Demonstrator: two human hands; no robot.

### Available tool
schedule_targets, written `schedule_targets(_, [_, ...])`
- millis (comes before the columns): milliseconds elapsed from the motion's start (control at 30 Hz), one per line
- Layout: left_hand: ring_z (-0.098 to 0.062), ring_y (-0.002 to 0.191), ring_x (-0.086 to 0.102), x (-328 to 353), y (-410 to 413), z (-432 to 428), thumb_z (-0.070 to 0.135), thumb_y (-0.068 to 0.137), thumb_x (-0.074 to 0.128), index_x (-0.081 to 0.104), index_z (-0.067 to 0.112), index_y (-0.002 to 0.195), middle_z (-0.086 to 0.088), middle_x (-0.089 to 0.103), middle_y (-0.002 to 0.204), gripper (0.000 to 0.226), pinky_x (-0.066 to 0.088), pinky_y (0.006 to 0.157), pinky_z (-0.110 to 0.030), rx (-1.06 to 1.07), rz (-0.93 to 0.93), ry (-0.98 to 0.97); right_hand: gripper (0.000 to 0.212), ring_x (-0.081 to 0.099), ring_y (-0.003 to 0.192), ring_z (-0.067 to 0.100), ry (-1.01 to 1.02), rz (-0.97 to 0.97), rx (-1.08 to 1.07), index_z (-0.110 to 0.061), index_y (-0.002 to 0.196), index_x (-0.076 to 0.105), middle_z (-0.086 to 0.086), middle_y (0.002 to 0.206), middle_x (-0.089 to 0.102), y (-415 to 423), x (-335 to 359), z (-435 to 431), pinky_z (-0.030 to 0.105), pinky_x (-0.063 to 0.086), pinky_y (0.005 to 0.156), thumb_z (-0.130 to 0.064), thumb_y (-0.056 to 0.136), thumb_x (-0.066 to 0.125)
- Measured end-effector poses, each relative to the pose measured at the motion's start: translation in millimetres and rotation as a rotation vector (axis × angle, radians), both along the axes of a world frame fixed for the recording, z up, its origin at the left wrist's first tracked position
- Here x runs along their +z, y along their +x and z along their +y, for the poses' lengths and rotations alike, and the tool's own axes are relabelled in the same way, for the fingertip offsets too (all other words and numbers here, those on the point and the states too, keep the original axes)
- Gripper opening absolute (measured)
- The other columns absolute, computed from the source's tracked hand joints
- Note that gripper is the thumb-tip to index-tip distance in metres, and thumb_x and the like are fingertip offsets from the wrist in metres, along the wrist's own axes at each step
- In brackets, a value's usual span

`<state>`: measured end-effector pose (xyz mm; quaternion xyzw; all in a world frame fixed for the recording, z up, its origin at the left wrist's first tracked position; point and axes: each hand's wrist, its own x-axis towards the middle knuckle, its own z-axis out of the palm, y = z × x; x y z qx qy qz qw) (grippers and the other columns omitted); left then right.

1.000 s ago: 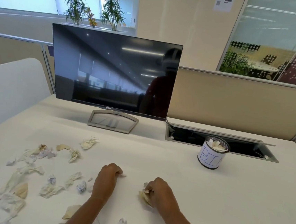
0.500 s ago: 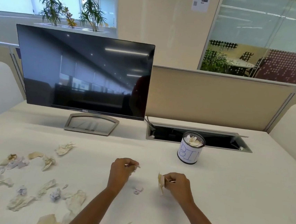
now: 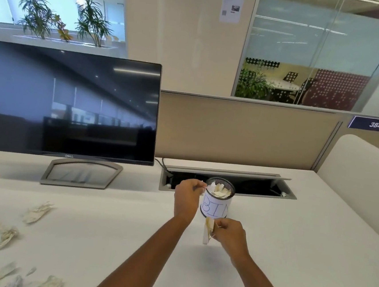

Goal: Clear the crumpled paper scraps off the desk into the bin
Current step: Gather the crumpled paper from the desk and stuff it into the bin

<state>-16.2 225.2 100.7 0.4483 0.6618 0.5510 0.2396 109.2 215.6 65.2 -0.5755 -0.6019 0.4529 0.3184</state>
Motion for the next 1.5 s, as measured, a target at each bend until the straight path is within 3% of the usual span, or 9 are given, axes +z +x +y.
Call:
schedule_targets(100, [-0.023, 0.088, 0.065, 0.6, 15.2, 19.8, -0.004, 0.087, 0.056, 0.070, -0.003, 0.094, -0.018, 0.071, 0.098, 0.016, 0.048, 0.077, -0.021, -0.009, -0.007, -0.021, 0.031, 0.060, 0.062, 0.016, 0.056, 0.024, -0.044, -0.023, 0.052, 0.066, 0.002, 0.060, 0.064, 9.9, 12.9, 22.4, 0.013, 0.050, 0.056, -0.004, 0.076, 0.065])
schedule_targets(233, [-0.025, 0.095, 0.066, 0.7, 28.5, 44.4, -0.004, 0.088, 0.053, 0.070, -0.003, 0.095, -0.018, 0.071, 0.100, 0.019, 0.044, 0.072, -0.014, 0.007, -0.013, -0.042, 0.017, 0.061, 0.071, 0.020, 0.105, 0.059, -0.104, -0.017, 0.064, 0.068, 0.011, 0.072, 0.069, 22.1, 34.7, 56.7, 0.040, 0.056, 0.081, -0.009, 0.080, 0.067])
schedule_targets(500, [-0.023, 0.102, 0.062, 5.2, 34.3, 79.4, -0.007, 0.089, 0.042, 0.070, 0.001, 0.099, -0.014, 0.069, 0.111, 0.031, 0.042, 0.076, -0.019, -0.010, 0.005, -0.113, 0.008, 0.062, 0.061, 0.018, 0.119, 0.100, -0.132, -0.007, 0.072, 0.069, 0.012, 0.072, 0.065, 16.2, 50.3, 108.0, 0.024, 0.056, 0.066, -0.010, 0.079, 0.070])
schedule_targets(633, [-0.015, 0.091, 0.058, 8.5, 29.2, 78.6, -0.011, 0.089, 0.034, 0.067, 0.003, 0.107, -0.014, 0.066, 0.117, 0.040, 0.043, 0.077, -0.021, -0.027, -0.067, -0.095, 0.012, 0.062, 0.064, 0.022, 0.139, 0.005, -0.115, 0.002, 0.082, 0.071, 0.013, 0.074, 0.066, 8.2, 45.9, 117.2, 0.033, 0.057, 0.072, -0.009, 0.080, 0.069])
schedule_targets(767, [-0.016, 0.106, 0.058, 7.9, 20.2, 70.8, -0.014, 0.086, 0.031, 0.062, 0.005, 0.114, -0.013, 0.063, 0.122, 0.046, 0.042, 0.082, -0.018, -0.024, -0.069, -0.065, 0.014, 0.058, 0.056, 0.020, 0.233, -0.187, -0.097, 0.002, 0.083, 0.070, 0.019, 0.075, 0.069, -1.3, 41.7, 116.8, 0.018, 0.047, 0.051, -0.010, 0.084, 0.064])
schedule_targets(900, [-0.011, 0.100, 0.056, -2.7, 16.0, 57.0, -0.005, 0.091, 0.036, 0.059, 0.008, 0.119, -0.007, 0.063, 0.123, 0.038, 0.039, 0.077, 0.000, -0.105, 0.118, 0.022, 0.017, 0.057, 0.070, 0.026, 0.289, -0.324, -0.053, 0.002, 0.084, 0.068, 0.013, 0.076, 0.064, -13.7, 40.3, 113.0, 0.031, 0.045, 0.062, -0.010, 0.085, 0.056])
schedule_targets(1000, [-0.017, 0.115, 0.055, -16.9, 11.3, 50.0, 0.012, 0.097, 0.041, 0.053, 0.015, 0.127, -0.004, 0.058, 0.130, 0.033, 0.043, 0.093, -0.022, -0.222, 0.350, 0.007, 0.020, 0.060, 0.078, 0.025, 0.264, -0.310, 0.008, -0.004, 0.098, 0.068, 0.013, 0.091, 0.068, -19.9, 39.3, 107.4, 0.027, 0.045, 0.067, -0.014, 0.088, 0.055])
schedule_targets(1233, [-0.017, 0.130, 0.044, -37.5, 0.0, 54.7, 0.028, 0.101, 0.031, 0.039, 0.023, 0.140, 0.004, 0.041, 0.147, 0.040, 0.033, 0.111, -0.029, -0.375, 0.871, -0.159, 0.048, 0.053, 0.119, 0.031, 0.262, -0.422, 0.200, -0.017, 0.141, 0.034, 0.016, 0.135, 0.051, -9.3, 36.4, 101.0, 0.038, 0.046, 0.100, -0.007, 0.095, 0.038])
schedule_targets(1500, [-0.019, 0.145, 0.019, -40.5, -0.8, 60.4, 0.051, 0.095, 0.034, 0.033, 0.019, 0.143, -0.002, 0.034, 0.152, 0.058, 0.004, 0.121, -0.037, -0.508, 1.204, -0.304, 0.054, 0.018, 0.144, 0.018, 0.420, -0.933, 0.520, -0.019, 0.142, 0.023, -0.001, 0.153, 0.027, 8.5, 14.1, 81.7, 0.059, -0.005, 0.114, -0.025, 0.093, 0.045])
